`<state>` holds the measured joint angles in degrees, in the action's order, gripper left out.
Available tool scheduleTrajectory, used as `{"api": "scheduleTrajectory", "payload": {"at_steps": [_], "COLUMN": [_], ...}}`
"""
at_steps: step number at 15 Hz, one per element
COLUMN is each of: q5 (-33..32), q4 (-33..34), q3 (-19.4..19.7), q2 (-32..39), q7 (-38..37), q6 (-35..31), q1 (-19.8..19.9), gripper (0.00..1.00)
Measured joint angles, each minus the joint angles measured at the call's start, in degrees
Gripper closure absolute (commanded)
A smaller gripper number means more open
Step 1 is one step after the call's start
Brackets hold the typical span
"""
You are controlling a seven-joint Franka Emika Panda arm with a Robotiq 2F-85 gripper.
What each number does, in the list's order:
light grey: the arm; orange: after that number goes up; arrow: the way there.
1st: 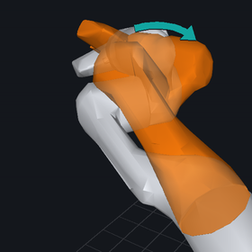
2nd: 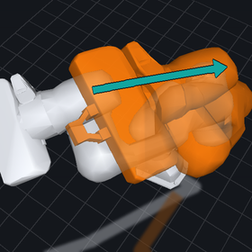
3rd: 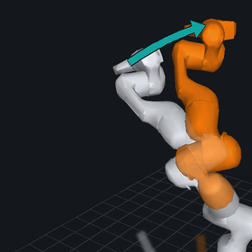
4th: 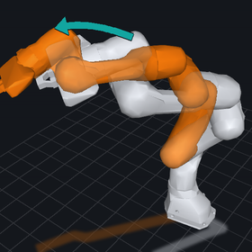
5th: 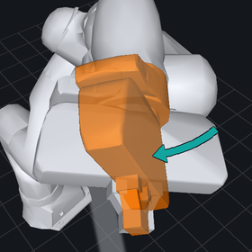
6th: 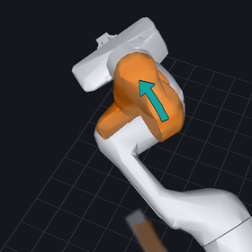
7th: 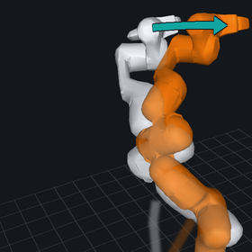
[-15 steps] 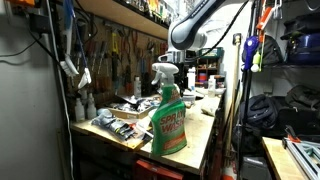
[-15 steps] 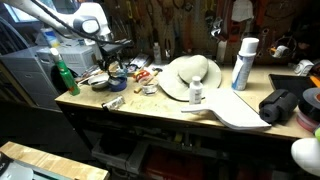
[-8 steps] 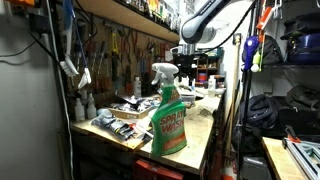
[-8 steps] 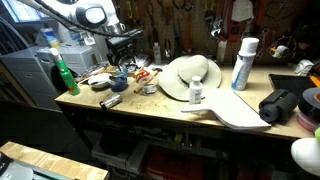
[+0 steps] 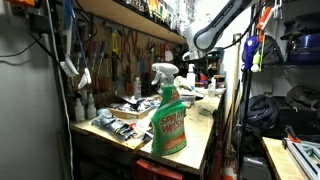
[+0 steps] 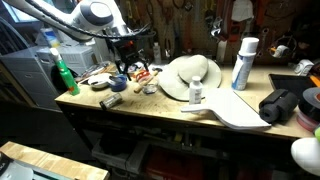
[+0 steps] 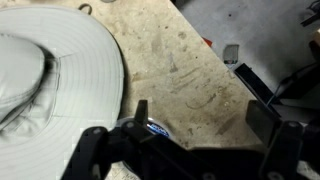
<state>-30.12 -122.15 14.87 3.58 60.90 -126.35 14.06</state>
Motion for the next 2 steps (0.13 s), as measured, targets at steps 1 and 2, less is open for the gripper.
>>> {"api": "scheduleTrajectory", "payload": {"at_steps": [1, 2], "q5": [0.6, 0.9], "q4": [-0.1, -0.2], "q3": [0.0, -0.1], "q2": [0.1, 0.1], "q7": [0.1, 0.2], "q6": [0.1, 0.1], "q1": [0.0, 0.0], "gripper": [0.00, 0.00]}}
